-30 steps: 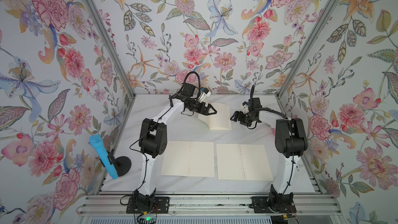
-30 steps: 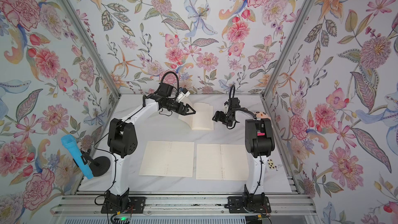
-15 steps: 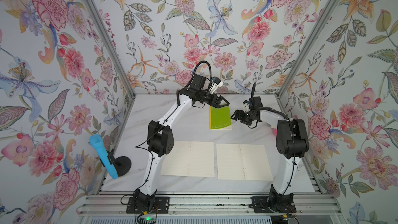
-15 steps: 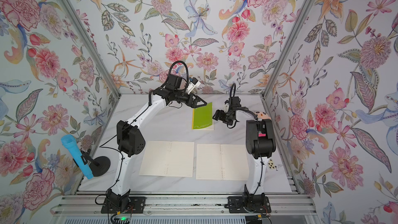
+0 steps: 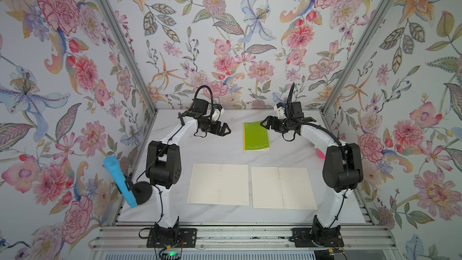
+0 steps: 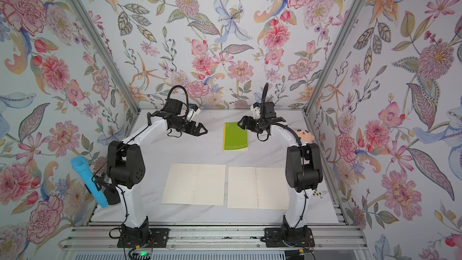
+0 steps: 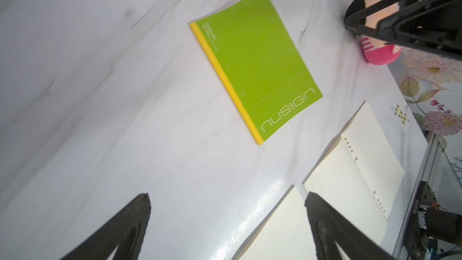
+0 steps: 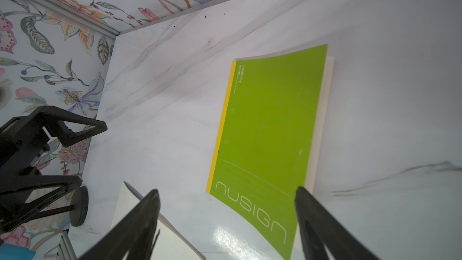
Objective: Close the notebook
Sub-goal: Adjust the notebook at the center of the board.
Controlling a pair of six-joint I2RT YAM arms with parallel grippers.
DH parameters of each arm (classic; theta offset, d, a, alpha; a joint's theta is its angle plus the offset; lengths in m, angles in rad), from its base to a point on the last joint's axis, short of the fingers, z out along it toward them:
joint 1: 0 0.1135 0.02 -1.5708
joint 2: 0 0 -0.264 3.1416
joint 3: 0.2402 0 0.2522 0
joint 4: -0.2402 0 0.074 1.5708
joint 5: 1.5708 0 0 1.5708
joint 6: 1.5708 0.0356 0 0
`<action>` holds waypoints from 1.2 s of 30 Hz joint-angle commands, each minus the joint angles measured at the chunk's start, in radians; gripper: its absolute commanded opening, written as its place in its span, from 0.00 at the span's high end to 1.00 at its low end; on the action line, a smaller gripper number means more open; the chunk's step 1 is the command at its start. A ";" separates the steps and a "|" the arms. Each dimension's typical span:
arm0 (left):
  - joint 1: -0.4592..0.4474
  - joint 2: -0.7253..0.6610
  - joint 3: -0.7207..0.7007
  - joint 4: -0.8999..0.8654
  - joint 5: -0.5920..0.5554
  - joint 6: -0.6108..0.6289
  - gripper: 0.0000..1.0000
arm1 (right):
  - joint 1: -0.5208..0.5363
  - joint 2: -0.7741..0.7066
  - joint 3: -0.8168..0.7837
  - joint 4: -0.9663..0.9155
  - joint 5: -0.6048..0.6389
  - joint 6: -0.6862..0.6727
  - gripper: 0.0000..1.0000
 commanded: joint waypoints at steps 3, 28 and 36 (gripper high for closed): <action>0.080 -0.154 -0.176 -0.066 -0.170 0.149 0.00 | -0.006 0.119 0.022 0.022 -0.066 0.030 0.16; 0.248 -0.267 -0.416 -0.200 -0.278 0.385 0.00 | 0.018 0.015 -0.083 0.040 -0.020 0.052 0.16; 0.248 -0.207 -0.399 -0.310 -0.247 0.477 0.00 | 0.202 -0.208 -0.308 0.016 0.061 0.088 0.14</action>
